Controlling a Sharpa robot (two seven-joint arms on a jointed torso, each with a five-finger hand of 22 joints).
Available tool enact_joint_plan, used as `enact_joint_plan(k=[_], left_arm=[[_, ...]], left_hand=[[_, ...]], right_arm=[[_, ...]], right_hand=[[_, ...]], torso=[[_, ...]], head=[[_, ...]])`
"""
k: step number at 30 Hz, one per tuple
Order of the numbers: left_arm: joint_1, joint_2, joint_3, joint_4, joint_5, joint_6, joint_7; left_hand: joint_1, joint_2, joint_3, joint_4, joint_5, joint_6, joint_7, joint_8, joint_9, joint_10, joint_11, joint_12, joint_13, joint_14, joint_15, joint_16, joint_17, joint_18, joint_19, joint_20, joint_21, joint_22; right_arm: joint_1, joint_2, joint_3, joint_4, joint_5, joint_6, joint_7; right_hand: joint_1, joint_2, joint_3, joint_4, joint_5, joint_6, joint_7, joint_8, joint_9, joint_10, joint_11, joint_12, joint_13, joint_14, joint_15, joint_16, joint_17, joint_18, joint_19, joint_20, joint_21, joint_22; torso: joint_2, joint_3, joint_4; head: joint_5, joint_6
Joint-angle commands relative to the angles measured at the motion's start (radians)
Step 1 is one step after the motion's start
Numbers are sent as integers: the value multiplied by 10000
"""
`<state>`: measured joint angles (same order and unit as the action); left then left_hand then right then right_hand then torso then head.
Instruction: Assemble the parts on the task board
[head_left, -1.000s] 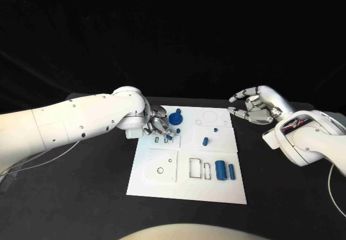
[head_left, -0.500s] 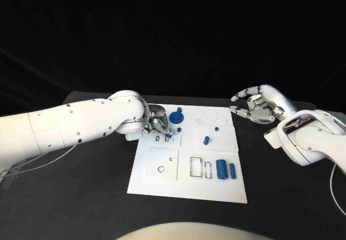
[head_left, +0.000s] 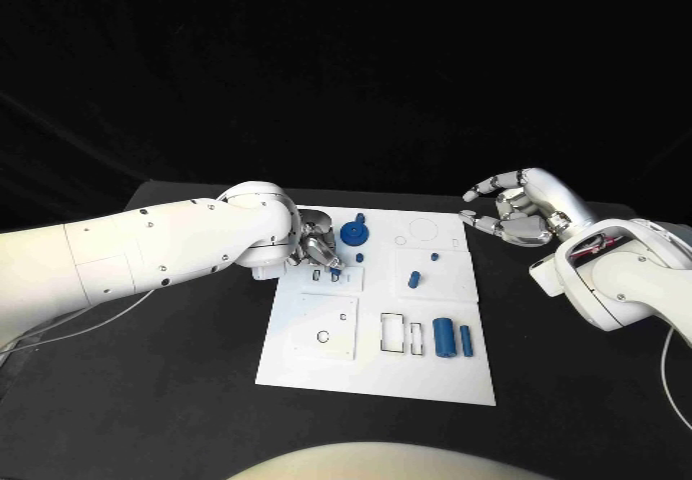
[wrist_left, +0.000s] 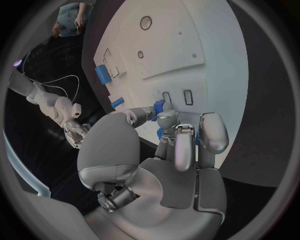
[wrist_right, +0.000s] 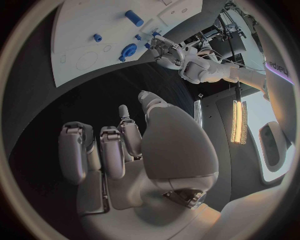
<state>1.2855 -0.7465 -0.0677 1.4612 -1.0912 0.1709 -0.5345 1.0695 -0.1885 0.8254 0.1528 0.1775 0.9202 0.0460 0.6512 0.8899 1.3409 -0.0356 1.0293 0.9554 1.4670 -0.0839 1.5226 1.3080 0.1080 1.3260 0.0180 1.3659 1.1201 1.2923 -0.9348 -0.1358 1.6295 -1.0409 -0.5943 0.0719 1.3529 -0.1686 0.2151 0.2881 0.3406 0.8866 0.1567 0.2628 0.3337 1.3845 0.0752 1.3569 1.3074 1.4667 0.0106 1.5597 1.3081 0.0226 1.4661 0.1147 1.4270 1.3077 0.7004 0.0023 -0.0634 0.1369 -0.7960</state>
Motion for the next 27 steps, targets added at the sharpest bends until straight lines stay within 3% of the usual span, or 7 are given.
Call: enact_joint_plan(k=[1, 27], left_arm=[[-22, 29, -1, -24, -187, 373, 18], [-88, 23, -7, -32, -326, 761, -5]], left_hand=[[-50, 47, 1487, -1461, 97, 62, -100, 83, 318, 59, -20, -40, -39, 831, -74, 36, 1764, -155, 49, 7, 65, 7], [-91, 47, 1503, -1492, 376, 85, -122, 158, 342, 70, -43, -82, -150, 834, -90, 45, 1774, -161, 60, -1, 83, 40]], right_arm=[[-6, 13, 0, 3, -116, 106, 25], [-7, 35, 0, -15, -70, 115, 48]], right_hand=[[-118, -13, -32, 27, 61, -43, 13, 50, 15, -19, -8, -39, 688, 951, -90, -42, 2293, 124, 345, -95, -18, 1765], [-189, 23, -23, 28, 94, -35, 6, 73, 20, 0, -14, -28, 695, 947, -93, -50, 2276, 123, 349, -97, -16, 1769]], torso=[[-1, -2, -14], [-2, 1, -7]], head=[[16, -5], [12, -24]])
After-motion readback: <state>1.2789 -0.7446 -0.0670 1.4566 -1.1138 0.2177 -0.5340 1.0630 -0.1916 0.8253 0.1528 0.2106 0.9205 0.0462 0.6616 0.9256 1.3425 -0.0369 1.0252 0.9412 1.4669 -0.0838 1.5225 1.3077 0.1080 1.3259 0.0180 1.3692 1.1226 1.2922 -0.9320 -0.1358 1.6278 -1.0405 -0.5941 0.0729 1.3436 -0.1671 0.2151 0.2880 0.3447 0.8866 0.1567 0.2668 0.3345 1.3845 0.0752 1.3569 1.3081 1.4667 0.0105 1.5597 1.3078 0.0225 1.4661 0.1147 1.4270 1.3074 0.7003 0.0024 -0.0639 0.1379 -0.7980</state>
